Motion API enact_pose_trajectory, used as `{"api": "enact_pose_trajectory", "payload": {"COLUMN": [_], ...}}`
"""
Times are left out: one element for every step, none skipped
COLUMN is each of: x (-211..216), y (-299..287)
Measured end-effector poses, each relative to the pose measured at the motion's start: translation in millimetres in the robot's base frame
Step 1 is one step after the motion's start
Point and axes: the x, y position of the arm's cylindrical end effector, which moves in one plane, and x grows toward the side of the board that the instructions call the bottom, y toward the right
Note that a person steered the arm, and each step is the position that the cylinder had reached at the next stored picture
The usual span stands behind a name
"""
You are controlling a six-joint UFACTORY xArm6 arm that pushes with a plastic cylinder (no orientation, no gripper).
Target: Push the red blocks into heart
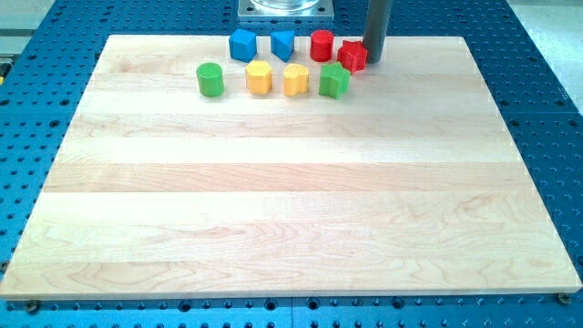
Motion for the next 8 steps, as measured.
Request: {"api": "enact_pose_trajectory", "payload": {"x": [7,7,8,9,-5,-35,-52,-52], "y": [-27,-40,-70,-60,-20,-12,-30,-41]}}
